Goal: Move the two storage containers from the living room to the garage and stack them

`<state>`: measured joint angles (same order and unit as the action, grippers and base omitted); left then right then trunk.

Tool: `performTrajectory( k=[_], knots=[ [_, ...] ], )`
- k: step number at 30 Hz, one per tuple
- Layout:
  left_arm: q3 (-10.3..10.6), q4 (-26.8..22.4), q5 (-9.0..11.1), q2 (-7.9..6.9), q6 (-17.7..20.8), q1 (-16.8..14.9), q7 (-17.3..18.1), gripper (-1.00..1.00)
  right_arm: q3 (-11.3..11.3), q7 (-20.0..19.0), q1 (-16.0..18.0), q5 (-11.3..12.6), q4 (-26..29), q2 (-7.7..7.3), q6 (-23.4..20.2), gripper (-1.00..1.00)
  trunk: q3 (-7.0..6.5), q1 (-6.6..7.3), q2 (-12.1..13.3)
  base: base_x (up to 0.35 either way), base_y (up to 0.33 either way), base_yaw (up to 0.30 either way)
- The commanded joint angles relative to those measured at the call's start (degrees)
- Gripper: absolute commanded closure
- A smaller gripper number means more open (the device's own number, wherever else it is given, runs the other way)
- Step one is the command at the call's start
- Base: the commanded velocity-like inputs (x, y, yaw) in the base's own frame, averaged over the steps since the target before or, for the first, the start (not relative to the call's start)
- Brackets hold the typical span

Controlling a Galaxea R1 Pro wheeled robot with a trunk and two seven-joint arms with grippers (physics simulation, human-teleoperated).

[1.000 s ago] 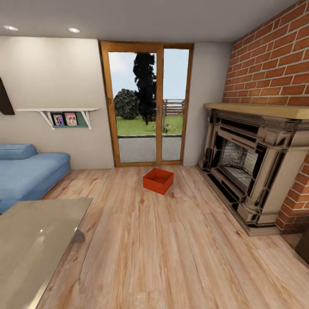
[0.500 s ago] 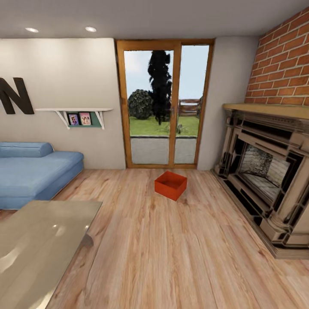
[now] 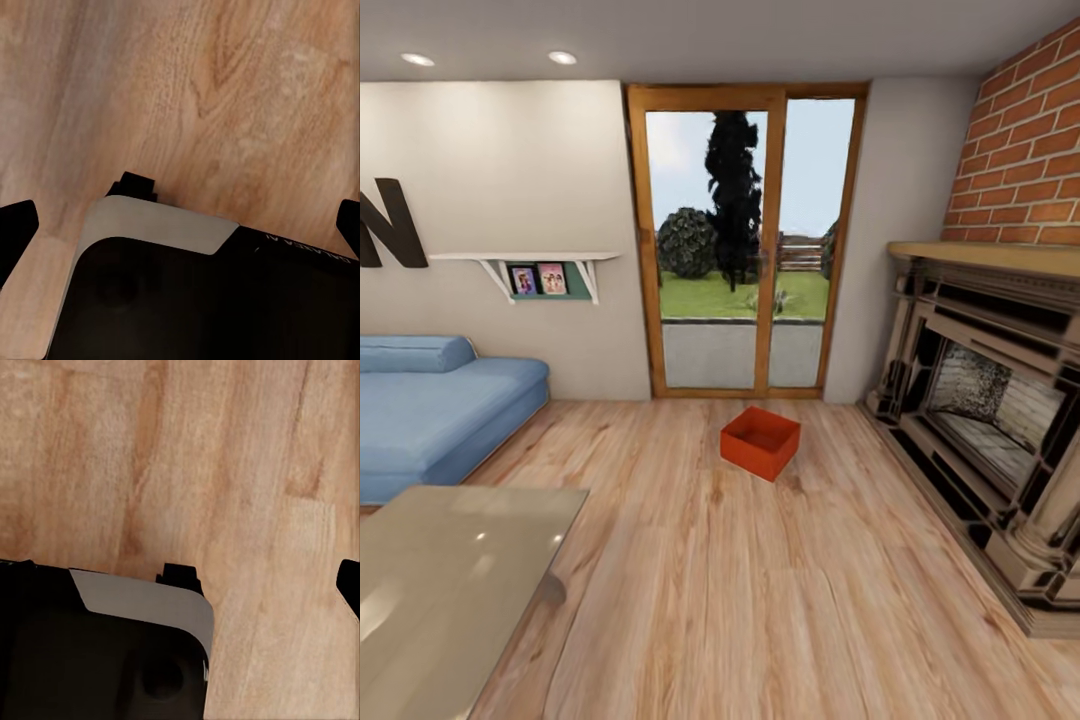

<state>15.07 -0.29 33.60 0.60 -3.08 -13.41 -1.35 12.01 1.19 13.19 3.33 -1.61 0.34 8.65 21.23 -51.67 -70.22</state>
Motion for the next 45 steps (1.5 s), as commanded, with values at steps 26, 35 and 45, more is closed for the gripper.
performTrajectory(
  k=[26, 35, 45],
  knots=[
    [0.5, 0.0, 0.4, 0.02, -0.2, 0.0, -0.1, -1.00, 0.5, 0.1, 0.1, 0.3, -0.2, -0.03, 0.3, -1.00, 0.06, -0.03, 0.0, 0.322, 0.000, 0.000],
    [0.5, 0.0, 0.4, 0.02, -0.2, 0.0, -0.2, -1.00, 0.5, 0.1, 0.1, 0.3, -0.2, -0.07, 0.3, -1.00, 0.06, -0.03, 0.0, 0.322, 0.000, 0.000],
    [0.5, 0.0, 0.4, 0.02, -0.2, 0.0, -0.2, -1.00, 0.5, 0.0, 0.0, 0.3, -0.2, -0.07, 0.3, -1.00, 0.06, -0.03, 0.0, 0.322, 0.000, 0.000]
  ],
)
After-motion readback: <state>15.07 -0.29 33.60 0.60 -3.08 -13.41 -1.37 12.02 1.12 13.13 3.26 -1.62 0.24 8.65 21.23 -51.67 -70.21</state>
